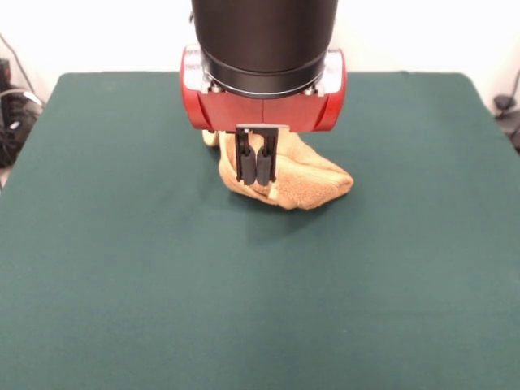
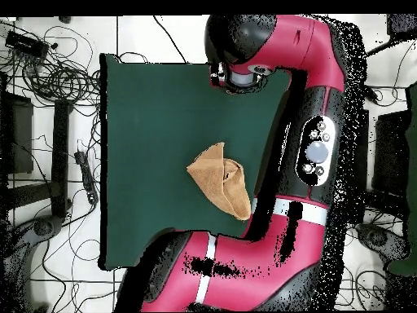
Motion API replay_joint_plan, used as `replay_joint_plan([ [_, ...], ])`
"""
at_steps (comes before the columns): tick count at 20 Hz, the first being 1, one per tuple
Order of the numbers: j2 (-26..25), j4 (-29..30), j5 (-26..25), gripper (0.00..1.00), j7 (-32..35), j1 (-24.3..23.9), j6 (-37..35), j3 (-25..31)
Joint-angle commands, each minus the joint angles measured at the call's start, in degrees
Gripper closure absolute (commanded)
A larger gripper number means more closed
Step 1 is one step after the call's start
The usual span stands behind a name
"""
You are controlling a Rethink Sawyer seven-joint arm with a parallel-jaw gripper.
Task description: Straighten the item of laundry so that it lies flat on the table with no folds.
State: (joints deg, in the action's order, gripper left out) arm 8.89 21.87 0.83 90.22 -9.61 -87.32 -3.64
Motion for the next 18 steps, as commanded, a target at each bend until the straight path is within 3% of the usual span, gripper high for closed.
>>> replay_joint_plan([
  [1,2.7,4.7,1.6,1.0,10.0,1.2,-6.3,1.6],
  [18,3.1,5.1,1.9,1.0,10.1,1.1,-7.3,1.9],
])
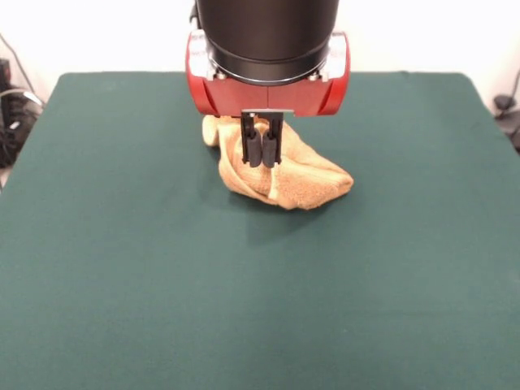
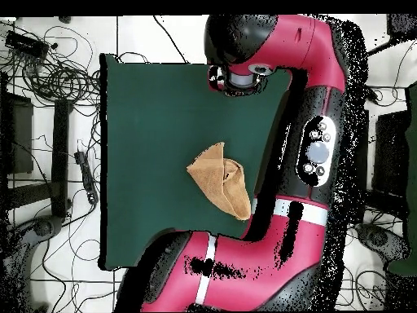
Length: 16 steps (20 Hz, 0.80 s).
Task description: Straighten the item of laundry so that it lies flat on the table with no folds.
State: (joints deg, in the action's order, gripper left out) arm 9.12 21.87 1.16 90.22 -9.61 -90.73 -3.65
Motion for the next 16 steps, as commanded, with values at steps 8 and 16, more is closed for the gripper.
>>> replay_joint_plan([
  [8,2.2,4.4,1.5,1.0,11.0,1.8,-3.5,2.2],
  [16,3.3,6.7,3.1,1.0,15.4,2.9,-2.1,2.7],
])
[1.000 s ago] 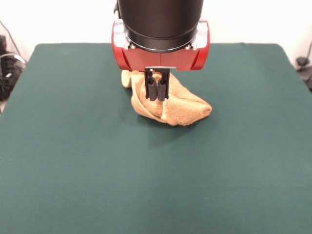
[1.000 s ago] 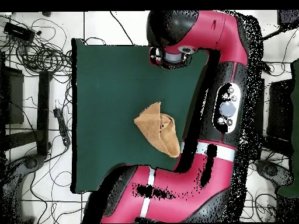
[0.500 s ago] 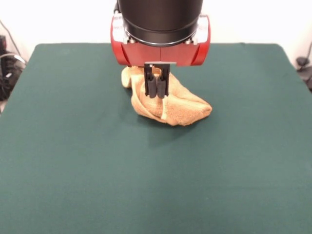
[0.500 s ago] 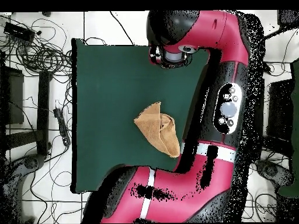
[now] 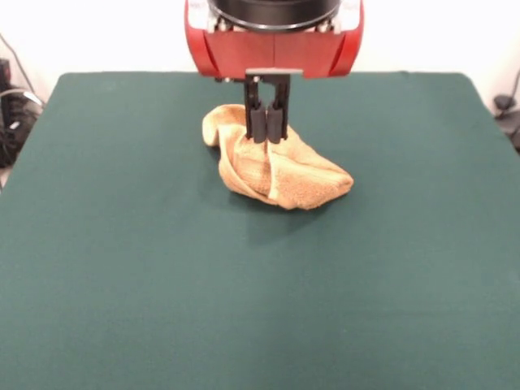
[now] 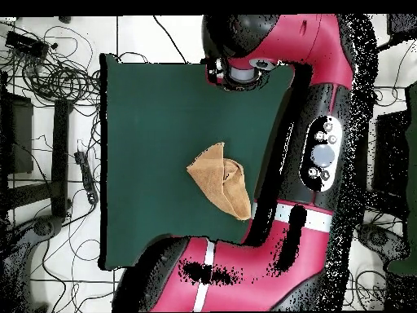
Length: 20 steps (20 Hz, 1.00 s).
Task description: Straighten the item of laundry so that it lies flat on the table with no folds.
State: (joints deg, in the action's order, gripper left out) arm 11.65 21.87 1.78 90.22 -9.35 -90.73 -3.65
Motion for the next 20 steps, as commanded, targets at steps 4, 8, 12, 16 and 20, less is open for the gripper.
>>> replay_joint_plan([
  [4,0.8,7.1,2.3,1.0,14.1,2.6,-1.6,2.6],
  [8,0.3,6.4,2.3,1.0,13.0,2.5,-1.6,2.5],
  [12,0.8,7.5,2.3,1.0,12.6,2.4,-0.8,2.4],
  [16,0.8,7.7,2.1,1.0,12.3,2.3,-0.5,2.3],
  [20,1.5,11.2,1.8,1.0,11.9,2.0,2.8,2.2],
])
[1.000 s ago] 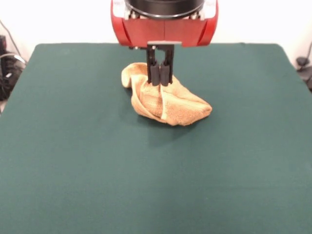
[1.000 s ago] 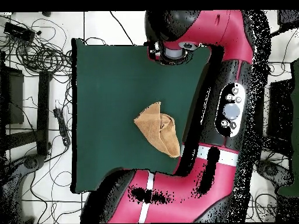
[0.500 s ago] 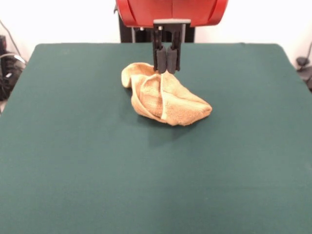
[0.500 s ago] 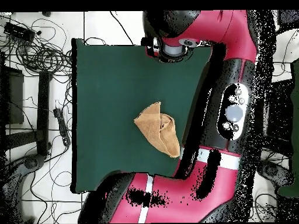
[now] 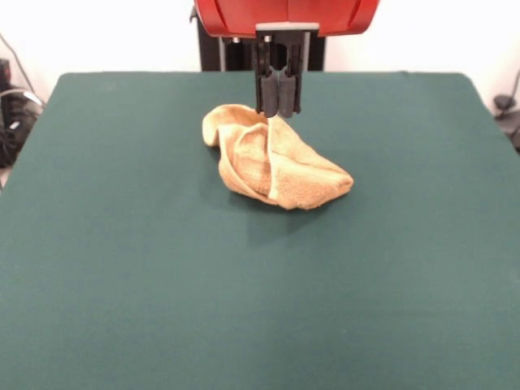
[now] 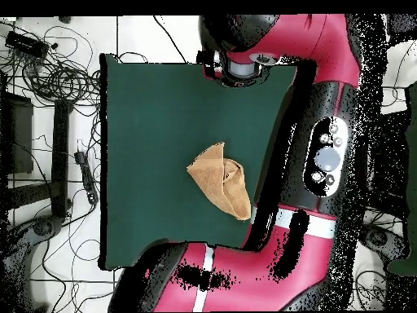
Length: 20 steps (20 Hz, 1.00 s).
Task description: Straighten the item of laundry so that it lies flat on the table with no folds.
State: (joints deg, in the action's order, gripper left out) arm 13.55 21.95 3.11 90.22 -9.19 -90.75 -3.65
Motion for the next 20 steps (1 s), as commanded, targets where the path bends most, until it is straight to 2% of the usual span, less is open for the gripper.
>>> replay_joint_plan([
  [1,-0.2,12.4,0.5,1.0,11.2,1.6,4.2,2.4],
  [7,0.5,17.9,0.4,1.0,9.7,0.9,10.8,3.0],
  [13,0.2,19.3,-0.1,1.0,8.5,0.7,15.4,3.2],
  [20,0.4,20.0,0.4,1.0,9.3,0.8,16.2,3.0],
])
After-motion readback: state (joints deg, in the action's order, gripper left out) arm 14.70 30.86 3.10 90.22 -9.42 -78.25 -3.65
